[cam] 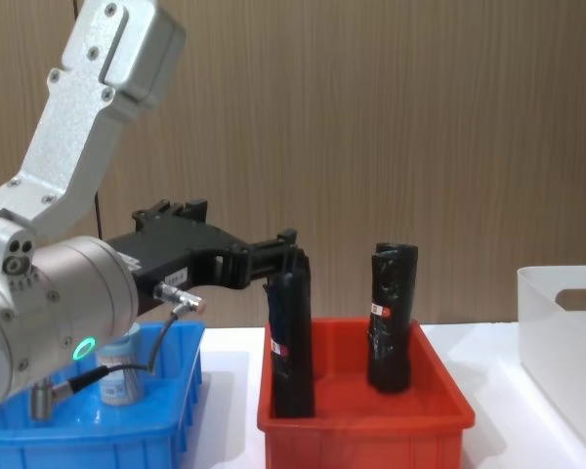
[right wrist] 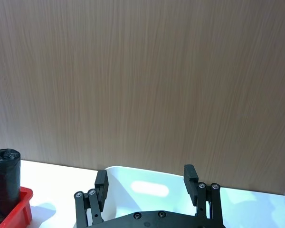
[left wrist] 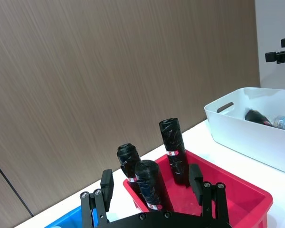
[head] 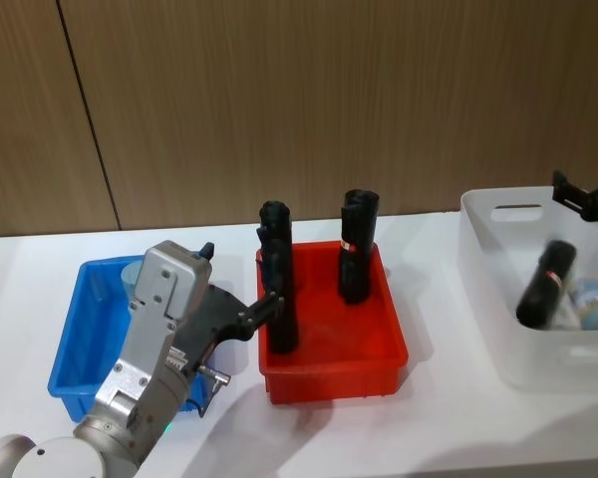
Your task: Pick the cotton swabs from the blue box and place them into the white box.
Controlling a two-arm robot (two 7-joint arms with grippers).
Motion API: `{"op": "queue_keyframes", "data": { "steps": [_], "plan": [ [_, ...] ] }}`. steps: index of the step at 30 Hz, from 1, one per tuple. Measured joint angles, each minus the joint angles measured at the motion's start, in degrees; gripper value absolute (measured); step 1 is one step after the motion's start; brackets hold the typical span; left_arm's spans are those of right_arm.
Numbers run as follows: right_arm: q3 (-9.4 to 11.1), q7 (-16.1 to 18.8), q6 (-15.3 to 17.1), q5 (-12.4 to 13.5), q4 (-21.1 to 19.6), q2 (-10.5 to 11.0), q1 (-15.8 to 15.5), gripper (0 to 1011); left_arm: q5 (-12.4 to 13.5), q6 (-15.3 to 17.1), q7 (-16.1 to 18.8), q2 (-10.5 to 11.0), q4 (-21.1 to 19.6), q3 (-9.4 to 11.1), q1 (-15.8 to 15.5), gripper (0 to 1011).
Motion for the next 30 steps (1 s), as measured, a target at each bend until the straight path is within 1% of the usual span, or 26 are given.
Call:
{"op": "queue_keyframes", "data": {
  "steps": [30],
  "plan": [
    [0.43, 0.43, -0.46, 0.58, -0.28, 0.29, -0.53, 1002, 0.0, 0.0, 0.0, 0.0, 0.0, 0.0, 0.0, 1000]
  ]
}}
